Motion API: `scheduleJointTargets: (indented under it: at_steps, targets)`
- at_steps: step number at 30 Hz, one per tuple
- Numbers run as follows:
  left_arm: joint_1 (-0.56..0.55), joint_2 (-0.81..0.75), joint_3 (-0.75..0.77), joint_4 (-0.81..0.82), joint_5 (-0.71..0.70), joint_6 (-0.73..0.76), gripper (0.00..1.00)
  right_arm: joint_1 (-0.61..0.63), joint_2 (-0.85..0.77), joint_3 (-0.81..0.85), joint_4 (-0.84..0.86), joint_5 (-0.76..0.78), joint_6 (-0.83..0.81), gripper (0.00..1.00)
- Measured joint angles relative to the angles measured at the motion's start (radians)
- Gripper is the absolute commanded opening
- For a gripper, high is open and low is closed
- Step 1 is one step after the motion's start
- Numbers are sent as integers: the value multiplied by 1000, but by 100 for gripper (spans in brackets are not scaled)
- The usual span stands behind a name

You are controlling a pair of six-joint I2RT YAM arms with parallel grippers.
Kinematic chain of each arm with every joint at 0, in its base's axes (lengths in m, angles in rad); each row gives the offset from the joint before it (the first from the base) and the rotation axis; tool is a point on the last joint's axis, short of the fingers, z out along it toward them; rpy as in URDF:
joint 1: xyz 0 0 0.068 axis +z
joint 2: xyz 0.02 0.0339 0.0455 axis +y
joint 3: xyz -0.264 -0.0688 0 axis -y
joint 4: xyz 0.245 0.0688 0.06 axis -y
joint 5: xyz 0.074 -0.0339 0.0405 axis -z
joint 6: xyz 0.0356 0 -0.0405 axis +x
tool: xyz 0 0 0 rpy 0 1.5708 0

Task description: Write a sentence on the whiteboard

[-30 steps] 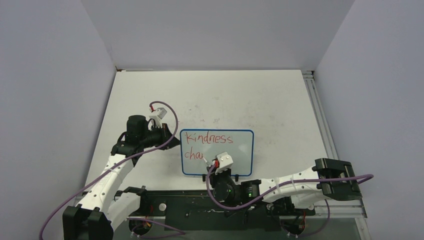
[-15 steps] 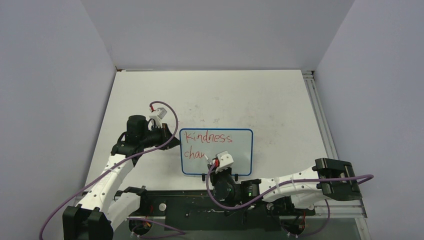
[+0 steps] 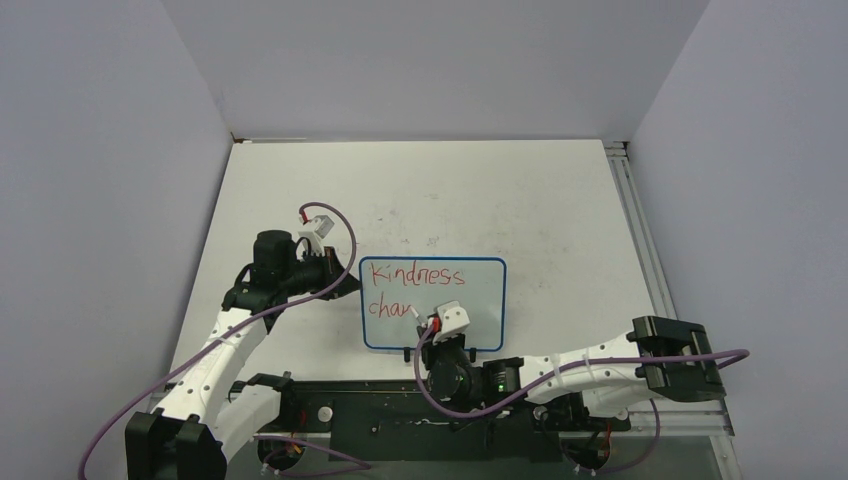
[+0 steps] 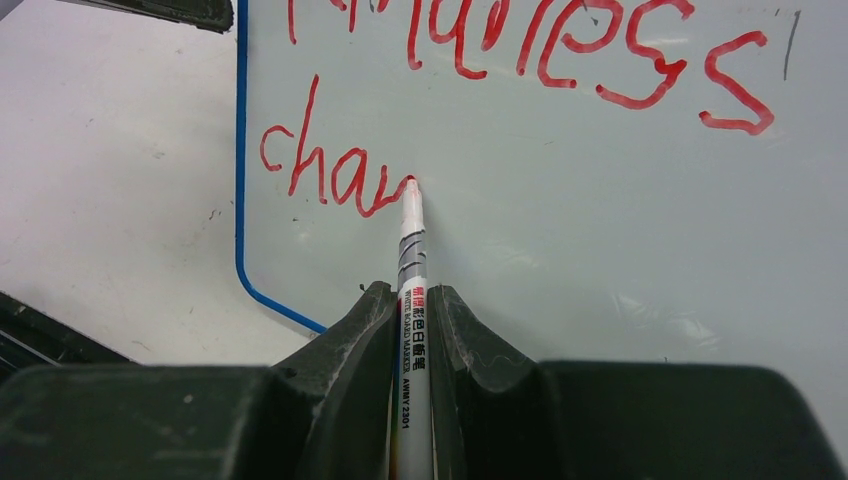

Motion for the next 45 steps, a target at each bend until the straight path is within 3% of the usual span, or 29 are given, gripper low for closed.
scheduleJointTargets:
  at_steps: [26,45]
  targets:
    - [0,0,0,0,0,0,0,43,-3,0,-115,24,142,5]
    - [0,0,0,0,0,0,0,98,-85,0,-148,122,92,5]
